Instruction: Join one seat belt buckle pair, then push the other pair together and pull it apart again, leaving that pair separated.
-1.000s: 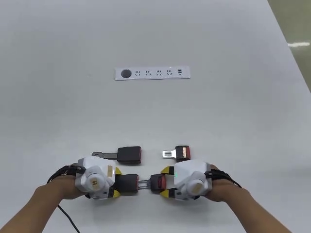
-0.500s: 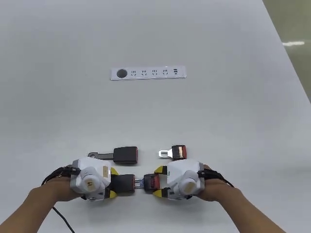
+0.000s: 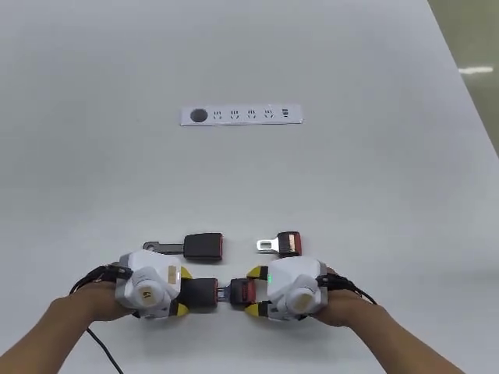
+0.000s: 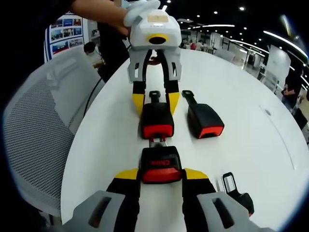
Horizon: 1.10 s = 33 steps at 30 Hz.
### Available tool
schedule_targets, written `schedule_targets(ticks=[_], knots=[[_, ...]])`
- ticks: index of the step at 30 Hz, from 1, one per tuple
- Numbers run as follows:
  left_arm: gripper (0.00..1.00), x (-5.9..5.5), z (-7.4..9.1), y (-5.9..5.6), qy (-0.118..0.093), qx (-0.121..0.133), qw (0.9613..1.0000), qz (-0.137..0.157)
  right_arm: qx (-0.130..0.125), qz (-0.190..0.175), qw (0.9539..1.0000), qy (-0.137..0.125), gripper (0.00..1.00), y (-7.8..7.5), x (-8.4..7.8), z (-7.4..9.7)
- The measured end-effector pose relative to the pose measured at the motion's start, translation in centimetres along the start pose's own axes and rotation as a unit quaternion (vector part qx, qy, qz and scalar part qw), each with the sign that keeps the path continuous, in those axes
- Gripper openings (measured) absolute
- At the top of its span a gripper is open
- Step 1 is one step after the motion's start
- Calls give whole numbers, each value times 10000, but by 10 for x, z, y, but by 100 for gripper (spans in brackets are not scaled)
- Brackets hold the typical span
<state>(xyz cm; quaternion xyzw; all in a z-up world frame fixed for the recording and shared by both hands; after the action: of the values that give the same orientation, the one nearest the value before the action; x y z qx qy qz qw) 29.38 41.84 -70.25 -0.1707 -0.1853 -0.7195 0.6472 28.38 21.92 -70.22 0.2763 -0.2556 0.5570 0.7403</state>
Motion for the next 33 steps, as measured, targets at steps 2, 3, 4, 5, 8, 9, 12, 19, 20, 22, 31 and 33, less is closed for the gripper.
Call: schedule_targets(ticks=[2,3,4,5,8,9,12,19,20,22,31,33], knots=[[32,1,0,0,1,-5,10000,-19,0,-22,10000,-4,29,1,1,0],[32,1,1,0,0,-5,10000,-23,-6,-44,10000,-7,29,1,0,-2],[32,1,1,0,-7,-4,10000,-22,-10,-57,10000,-7,29,1,-1,-3],[32,0,0,0,-10,-3,10000,-19,-14,-59,10000,-6,29,1,-1,-3],[32,0,1,-1,-5,-2,10000,-23,-35,-95,9999,-7,29,3,0,-5],[32,0,1,-1,5,-2,10000,-23,-42,-104,9999,-6,29,3,0,-6],[32,1,1,-1,15,-1,10000,-22,-59,-107,9999,-10,28,2,-2,-9],[31,2,1,-1,41,-13,10000,-26,-91,-160,9998,-56,28,5,0,-16],[31,2,1,-1,43,-11,10000,-24,-97,-178,9998,-54,28,4,0,-16],[31,1,1,-1,44,-9,10000,-21,-105,-181,9998,-58,28,6,2,-16],[31,2,-1,1,84,-15,10000,-39,-119,-184,9997,-44,28,6,5,-18],[31,2,0,1,136,-4,9999,19,-57,-124,9999,-52,28,8,8,-23]])
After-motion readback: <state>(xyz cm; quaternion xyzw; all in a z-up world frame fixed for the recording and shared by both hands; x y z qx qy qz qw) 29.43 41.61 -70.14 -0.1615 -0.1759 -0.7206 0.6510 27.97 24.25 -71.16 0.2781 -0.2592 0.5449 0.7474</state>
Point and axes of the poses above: the centre of the closed fingertips' face, and the gripper's own axes: z roughly backward along the fingers, y roughly to its left, x roughly out of its top, the point moved 9 cm from there along z, roughly backward along the fingers, and after that the axes turned 10 degrees about -z, right-handed, at the moved point
